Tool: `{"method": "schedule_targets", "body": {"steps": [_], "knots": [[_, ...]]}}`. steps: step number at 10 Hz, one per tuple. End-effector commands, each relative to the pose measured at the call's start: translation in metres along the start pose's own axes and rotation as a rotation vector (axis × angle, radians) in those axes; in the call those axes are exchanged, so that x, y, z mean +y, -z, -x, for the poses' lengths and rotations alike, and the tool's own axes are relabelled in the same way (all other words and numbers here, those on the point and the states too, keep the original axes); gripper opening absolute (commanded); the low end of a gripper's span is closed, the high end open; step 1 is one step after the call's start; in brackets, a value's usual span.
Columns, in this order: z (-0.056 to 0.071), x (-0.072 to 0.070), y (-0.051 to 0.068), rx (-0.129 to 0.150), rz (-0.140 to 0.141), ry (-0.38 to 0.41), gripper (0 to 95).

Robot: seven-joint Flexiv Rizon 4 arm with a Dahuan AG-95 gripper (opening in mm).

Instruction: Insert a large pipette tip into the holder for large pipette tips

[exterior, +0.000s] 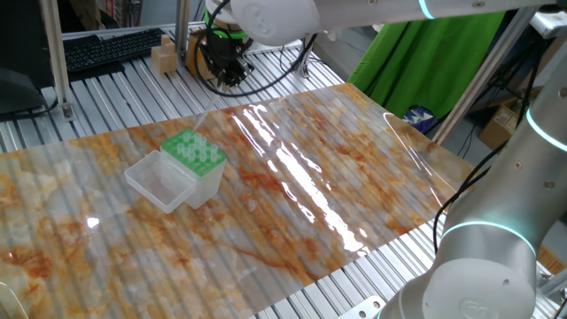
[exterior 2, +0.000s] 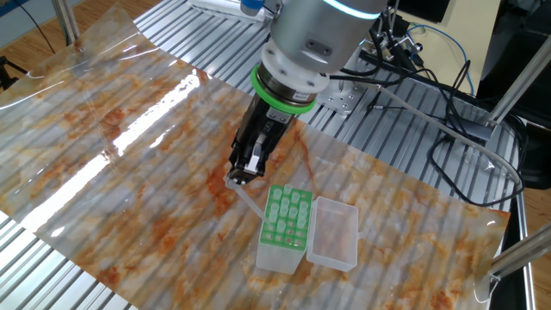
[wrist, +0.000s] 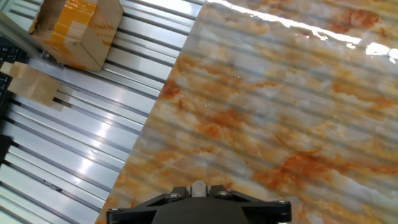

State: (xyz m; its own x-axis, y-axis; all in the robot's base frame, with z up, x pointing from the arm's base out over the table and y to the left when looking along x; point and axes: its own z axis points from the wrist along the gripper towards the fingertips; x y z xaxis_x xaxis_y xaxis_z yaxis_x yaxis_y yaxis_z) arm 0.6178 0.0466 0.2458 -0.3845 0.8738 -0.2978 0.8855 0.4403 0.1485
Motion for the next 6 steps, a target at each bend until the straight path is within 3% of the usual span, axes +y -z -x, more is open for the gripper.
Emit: {"method": "schedule_targets", "body": {"steps": [1,6], "knots": [[0.001,0.0021,-0.0031,0.001,0.002,0.004,0.0],[-0.0069,-0.0004,-0.0038,-0.032,0.01,0.017,0.0]]}}
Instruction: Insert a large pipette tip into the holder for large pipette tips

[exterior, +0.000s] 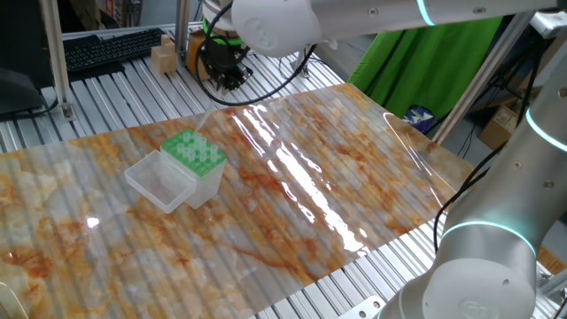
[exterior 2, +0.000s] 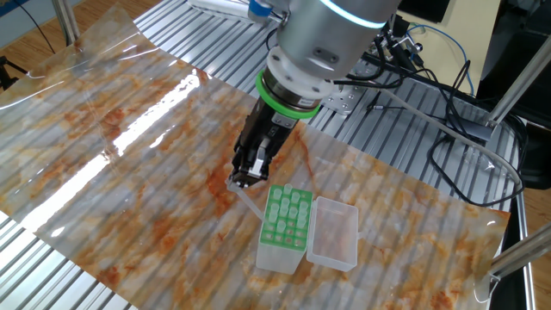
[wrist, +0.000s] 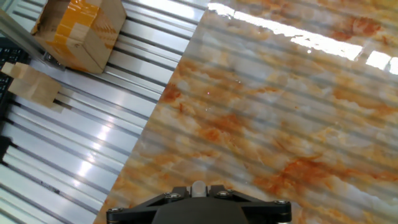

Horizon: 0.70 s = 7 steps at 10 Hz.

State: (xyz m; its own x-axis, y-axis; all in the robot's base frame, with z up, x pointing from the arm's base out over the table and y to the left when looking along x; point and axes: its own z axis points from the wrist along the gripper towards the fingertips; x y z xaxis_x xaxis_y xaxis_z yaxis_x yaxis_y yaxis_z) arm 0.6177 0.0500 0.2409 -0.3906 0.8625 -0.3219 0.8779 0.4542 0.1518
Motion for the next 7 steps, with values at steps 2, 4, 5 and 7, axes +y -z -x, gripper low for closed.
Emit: {"method": "schedule_targets", "body": {"steps": [2,4,5,7], "knots": [[-0.003,-0.001,0.0,-0.008,0.004,0.004,0.0],[-0.009,-0.003,0.002,-0.011,0.006,-0.002,0.0],[-0.011,-0.003,0.003,-0.011,0.006,-0.004,0.0],[-0.014,-0.003,0.005,-0.018,0.012,-0.001,0.0]]}}
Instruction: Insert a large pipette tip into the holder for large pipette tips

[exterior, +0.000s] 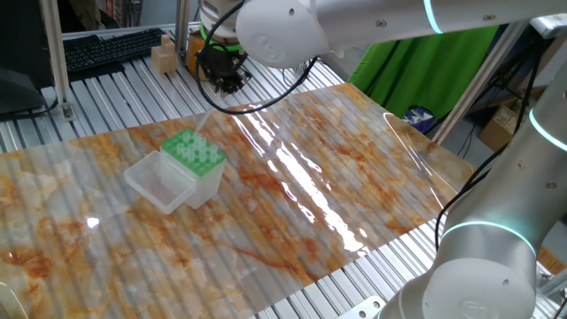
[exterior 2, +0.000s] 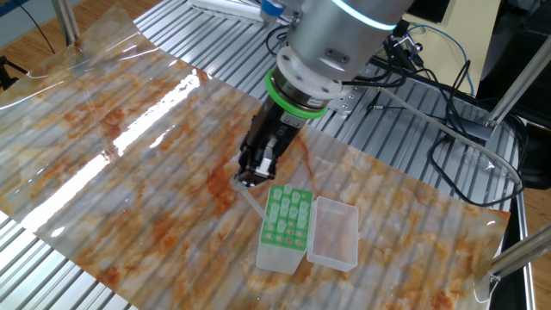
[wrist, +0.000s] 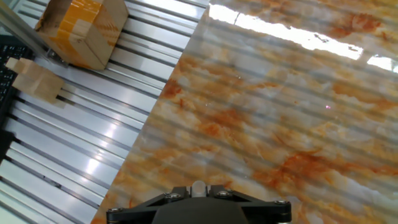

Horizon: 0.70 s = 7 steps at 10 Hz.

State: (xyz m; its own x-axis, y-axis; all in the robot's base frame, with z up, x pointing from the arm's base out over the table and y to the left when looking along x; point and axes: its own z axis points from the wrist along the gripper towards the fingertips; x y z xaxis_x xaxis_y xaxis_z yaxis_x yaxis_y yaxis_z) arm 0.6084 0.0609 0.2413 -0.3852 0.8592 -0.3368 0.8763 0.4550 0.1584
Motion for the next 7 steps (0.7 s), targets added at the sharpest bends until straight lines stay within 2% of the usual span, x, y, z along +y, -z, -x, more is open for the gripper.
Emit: {"method": "schedule_targets", "body": {"steps": [1,7], "knots": [[-0.001,0.0,0.0,-0.008,0.005,0.006,0.0],[-0.0027,-0.0002,0.0009,-0.034,0.025,0.046,0.0]]}}
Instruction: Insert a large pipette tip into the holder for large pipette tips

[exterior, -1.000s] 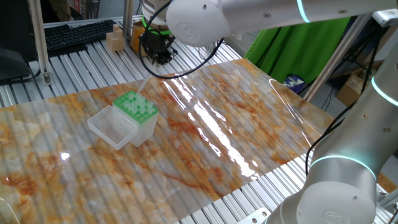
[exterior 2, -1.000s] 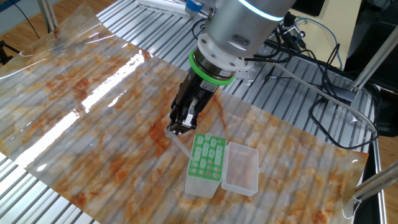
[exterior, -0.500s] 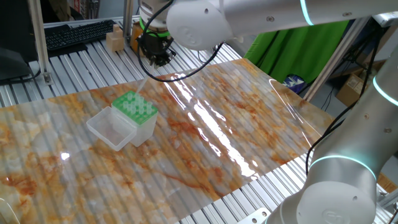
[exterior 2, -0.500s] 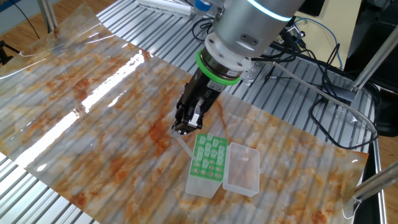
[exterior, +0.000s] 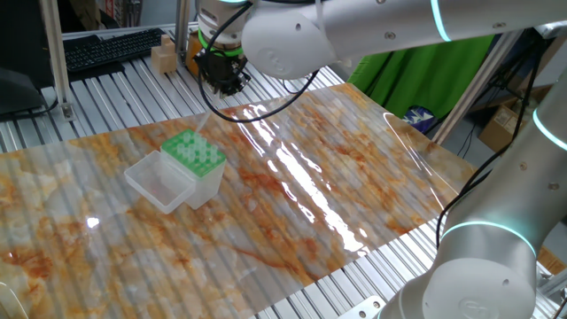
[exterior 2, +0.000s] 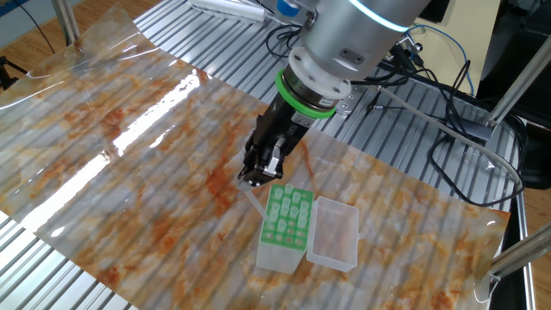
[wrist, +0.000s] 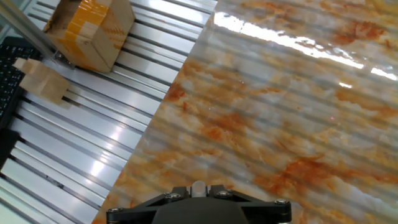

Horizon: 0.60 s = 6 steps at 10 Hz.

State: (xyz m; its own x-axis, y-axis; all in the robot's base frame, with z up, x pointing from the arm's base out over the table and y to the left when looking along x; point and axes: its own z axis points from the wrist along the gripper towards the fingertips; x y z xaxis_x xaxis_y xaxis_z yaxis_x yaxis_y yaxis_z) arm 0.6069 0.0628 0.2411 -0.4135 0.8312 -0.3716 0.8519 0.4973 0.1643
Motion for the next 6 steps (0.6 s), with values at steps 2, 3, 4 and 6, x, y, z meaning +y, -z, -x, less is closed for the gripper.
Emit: {"method": "schedule_targets", "body": {"steps": [2,3,4,6], "knots": [[-0.0023,0.0001,0.002,-0.007,0.007,0.012,0.0],[-0.0035,0.0,0.0032,-0.008,0.01,0.02,0.0],[-0.004,-0.0001,0.0037,-0.012,0.012,0.029,0.0],[-0.0044,-0.0001,0.004,-0.021,0.017,0.047,0.0]]}}
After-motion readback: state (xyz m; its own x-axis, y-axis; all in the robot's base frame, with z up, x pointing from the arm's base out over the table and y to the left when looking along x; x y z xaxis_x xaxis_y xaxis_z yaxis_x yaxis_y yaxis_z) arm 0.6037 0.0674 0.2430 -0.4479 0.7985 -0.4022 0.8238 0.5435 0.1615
